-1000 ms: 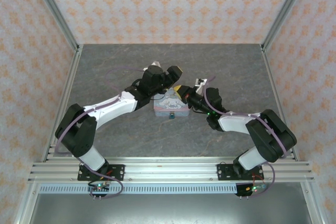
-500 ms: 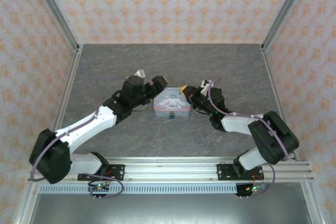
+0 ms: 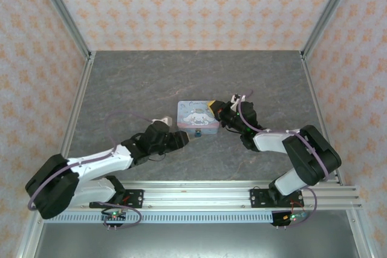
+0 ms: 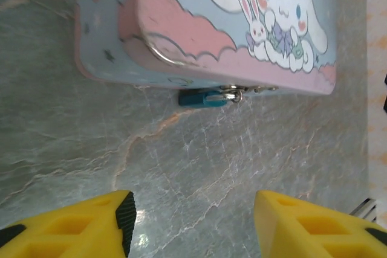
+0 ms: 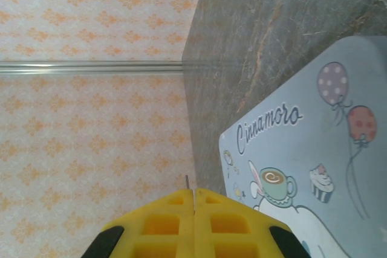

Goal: Unlock a padlock with a key

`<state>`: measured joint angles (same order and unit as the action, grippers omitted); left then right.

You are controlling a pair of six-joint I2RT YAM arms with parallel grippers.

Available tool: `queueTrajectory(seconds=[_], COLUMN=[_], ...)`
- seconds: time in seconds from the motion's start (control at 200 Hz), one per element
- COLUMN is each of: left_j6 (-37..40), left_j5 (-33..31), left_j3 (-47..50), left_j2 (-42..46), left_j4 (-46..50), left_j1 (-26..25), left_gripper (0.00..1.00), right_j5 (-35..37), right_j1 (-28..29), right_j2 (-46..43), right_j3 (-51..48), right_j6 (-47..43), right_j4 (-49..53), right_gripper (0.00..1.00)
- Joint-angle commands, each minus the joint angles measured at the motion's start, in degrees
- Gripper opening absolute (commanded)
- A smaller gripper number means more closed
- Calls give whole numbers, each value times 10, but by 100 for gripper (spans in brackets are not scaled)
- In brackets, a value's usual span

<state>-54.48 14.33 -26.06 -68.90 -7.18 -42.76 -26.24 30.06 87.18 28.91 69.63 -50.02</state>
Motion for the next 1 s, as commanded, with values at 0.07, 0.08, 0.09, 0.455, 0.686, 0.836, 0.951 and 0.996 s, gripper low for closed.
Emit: queueTrajectory(seconds=[0.07, 0.08, 0.09, 0.455, 0.686, 0.836, 0.951, 0.996], left_j6=[78, 81, 84, 169, 199, 203, 205, 206], left_j5=[-57, -60, -62, -110, -114, -131, -132, -131], left_j3=[-27, -29, -32, -65, -79, -89, -104, -109], left_j2=[-75, -80, -85, -194, -238, -267, -293, -304], left_j4=[-90, -92, -93, -174, -187, -207, -219, -224], left_j1=[-38, -38, -40, -49, -48, -49, -48, -48], left_gripper=[49, 48, 48, 41, 39, 37, 35, 35], right_j5=[15, 15, 15, 8, -7, -17, -23, -25], right_j1=[-1, -1, -1, -1, -3, -10, -16, -18], right_j2=[5, 5, 5, 18, 31, 47, 58, 61], right_j3=[12, 12, 11, 9, 21, 29, 31, 32], right_j6=[11, 12, 12, 15, 9, 13, 18, 19], right_j4=[-5, -5, -5, -12, -11, -21, -31, -32], right_gripper=[0, 0, 0, 0, 0, 0, 0, 0])
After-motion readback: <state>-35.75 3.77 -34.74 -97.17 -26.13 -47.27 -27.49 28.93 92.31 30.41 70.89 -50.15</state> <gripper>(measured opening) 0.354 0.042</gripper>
